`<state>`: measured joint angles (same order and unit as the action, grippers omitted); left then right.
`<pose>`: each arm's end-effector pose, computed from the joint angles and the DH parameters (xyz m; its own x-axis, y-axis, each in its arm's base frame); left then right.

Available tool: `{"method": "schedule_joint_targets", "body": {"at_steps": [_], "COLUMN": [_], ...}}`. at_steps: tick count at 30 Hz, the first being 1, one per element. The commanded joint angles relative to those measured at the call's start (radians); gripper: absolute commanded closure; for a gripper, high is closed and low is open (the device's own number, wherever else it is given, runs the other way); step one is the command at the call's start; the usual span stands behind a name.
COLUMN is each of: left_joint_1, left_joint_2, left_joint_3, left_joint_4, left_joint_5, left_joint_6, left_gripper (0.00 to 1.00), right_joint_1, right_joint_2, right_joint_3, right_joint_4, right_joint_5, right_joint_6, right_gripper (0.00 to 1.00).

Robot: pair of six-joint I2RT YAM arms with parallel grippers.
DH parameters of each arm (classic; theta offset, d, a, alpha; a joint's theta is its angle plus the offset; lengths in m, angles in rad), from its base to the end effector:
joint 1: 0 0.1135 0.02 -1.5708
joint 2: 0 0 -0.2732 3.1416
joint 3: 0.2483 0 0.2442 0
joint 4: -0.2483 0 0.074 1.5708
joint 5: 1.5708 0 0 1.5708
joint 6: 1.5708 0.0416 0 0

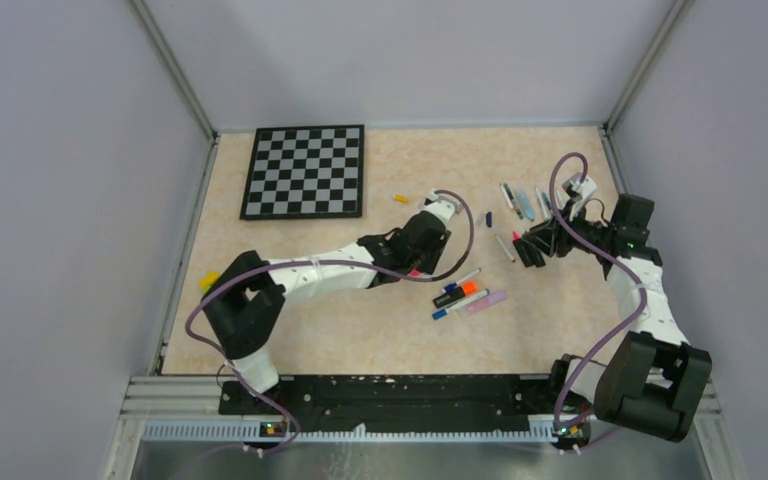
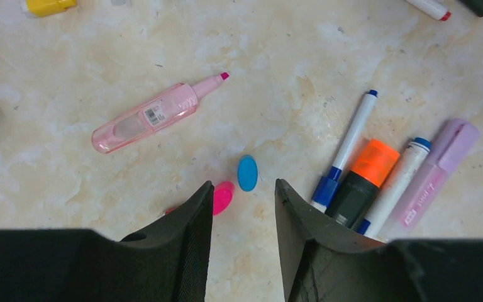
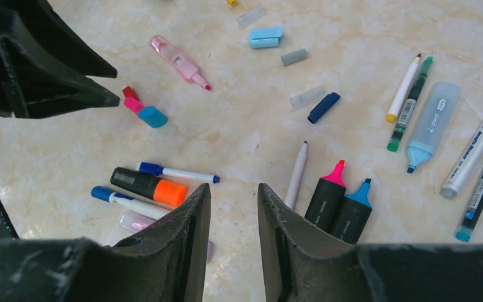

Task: Open the pen caps
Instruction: Place the pen cap at the center of the board, then pick up the pen from the center of the board.

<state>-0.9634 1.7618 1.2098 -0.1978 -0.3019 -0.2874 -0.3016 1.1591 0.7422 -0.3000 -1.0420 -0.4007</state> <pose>0.2317 -0.3116 0.2312 -0.5600 0.3315 -0.7592 0.5225 0.8525 -0.0131 0.2236 -0.0320 0.2605 -0.3937 -0.0836 -0.9154 -0.6790 0.6977 0.2283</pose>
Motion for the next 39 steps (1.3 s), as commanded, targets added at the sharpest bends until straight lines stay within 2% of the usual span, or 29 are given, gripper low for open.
{"method": "schedule_joint_targets", "body": {"at_steps": [1,7,9,11,15,16,19,22,26,30,36,39], "left_joint_1": [-0.003,-0.003,-0.003,-0.003,-0.001,0.0,0.009,0.02,0.023,0.023,0.023,0.019], "left_joint_2": [-0.144,-0.313,-0.38,-0.448,-0.571,-0.61,-0.69,-0.735,-0.718,-0.625,-0.422,-0.311], "left_joint_3": [-0.11,-0.277,-0.356,-0.439,-0.606,-0.648,-0.77,-0.825,-0.804,-0.713,-0.543,-0.41], "left_joint_4": [0.158,0.295,0.367,0.446,0.608,0.654,0.786,0.86,0.816,0.698,0.542,0.406], "left_joint_5": [0.049,0.021,0.002,-0.014,-0.079,-0.088,-0.05,0.059,0.21,0.346,0.484,0.475], "left_joint_6": [0.043,0.022,0.024,0.026,0.004,-0.008,-0.039,-0.048,-0.035,-0.02,0.033,0.03], "left_gripper": [0.55,0.54,0.5,0.41,0.07,0.02,0.01,0.01,0.01,0.01,0.01,0.02], "right_joint_1": [0.001,0.001,0.001,0.001,0.001,0.001,0.001,0.001,0.001,0.001,0.001,0.0], "right_joint_2": [-0.006,-0.004,-0.003,-0.002,-0.001,-0.001,0.001,0.004,0.005,0.009,0.01,0.011], "right_joint_3": [0.008,0.006,0.005,0.005,0.005,0.004,0.003,0.003,0.002,0.002,0.0,0.002], "right_joint_4": [0.021,0.019,0.02,0.021,0.02,0.02,0.02,0.02,0.019,0.018,0.017,0.016], "right_joint_5": [-0.023,-0.026,-0.027,-0.027,-0.029,-0.028,-0.028,-0.027,-0.029,-0.03,-0.029,-0.03], "right_joint_6": [-0.026,-0.027,-0.029,-0.029,-0.03,-0.03,-0.032,-0.031,-0.033,-0.033,-0.035,-0.036], "right_gripper": [0.68,0.68,0.68,0.68,0.68,0.67,0.68,0.67,0.67,0.68,0.68,0.67]}}
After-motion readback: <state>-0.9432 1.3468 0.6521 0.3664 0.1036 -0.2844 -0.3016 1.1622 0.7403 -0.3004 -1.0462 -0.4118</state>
